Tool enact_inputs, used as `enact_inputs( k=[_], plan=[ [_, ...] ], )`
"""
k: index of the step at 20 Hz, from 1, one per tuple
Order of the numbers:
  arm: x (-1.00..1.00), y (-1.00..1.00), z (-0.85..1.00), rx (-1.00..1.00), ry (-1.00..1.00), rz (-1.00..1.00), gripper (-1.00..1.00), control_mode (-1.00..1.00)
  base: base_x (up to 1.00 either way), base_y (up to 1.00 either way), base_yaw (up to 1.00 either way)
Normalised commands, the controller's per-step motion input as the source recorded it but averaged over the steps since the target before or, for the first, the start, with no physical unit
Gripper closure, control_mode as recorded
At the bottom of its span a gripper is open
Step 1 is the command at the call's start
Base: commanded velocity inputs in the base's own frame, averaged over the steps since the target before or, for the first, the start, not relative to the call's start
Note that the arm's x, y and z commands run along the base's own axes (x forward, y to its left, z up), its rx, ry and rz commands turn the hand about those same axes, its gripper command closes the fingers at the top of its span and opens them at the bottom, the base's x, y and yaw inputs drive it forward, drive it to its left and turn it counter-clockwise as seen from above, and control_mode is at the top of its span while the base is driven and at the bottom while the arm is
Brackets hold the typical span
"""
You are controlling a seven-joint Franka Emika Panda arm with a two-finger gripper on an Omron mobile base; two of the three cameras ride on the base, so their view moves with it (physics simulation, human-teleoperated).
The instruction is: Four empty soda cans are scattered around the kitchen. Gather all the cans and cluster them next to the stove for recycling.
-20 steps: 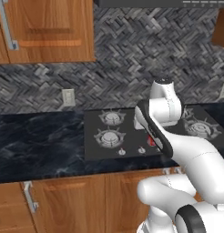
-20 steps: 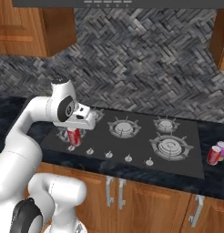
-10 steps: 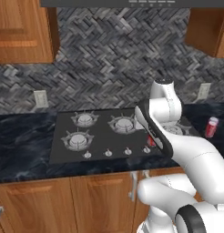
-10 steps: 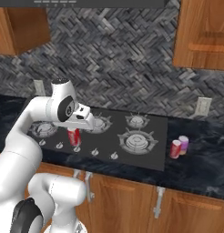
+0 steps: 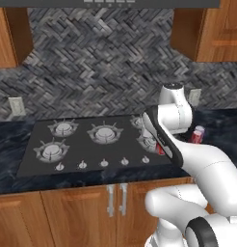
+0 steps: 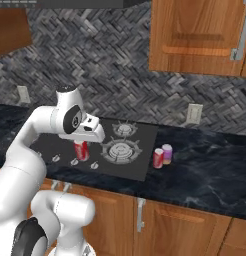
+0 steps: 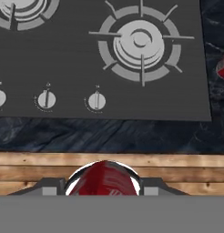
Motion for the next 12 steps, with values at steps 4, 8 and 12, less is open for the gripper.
enact_inputs(
  k=[4,8,12],
  plan=[
    [0.0,0.0,0.0,0.0,0.0,0.0,1.0,1.0,0.04,-0.61,0.0],
    [0.0,0.0,0.0,0.0,0.0,0.0,1.0,1.0,0.06,-0.6,0.0],
    [0.0,0.0,0.0,0.0,0.0,0.0,1.0,1.0,0.06,-0.57,0.0]
  ],
)
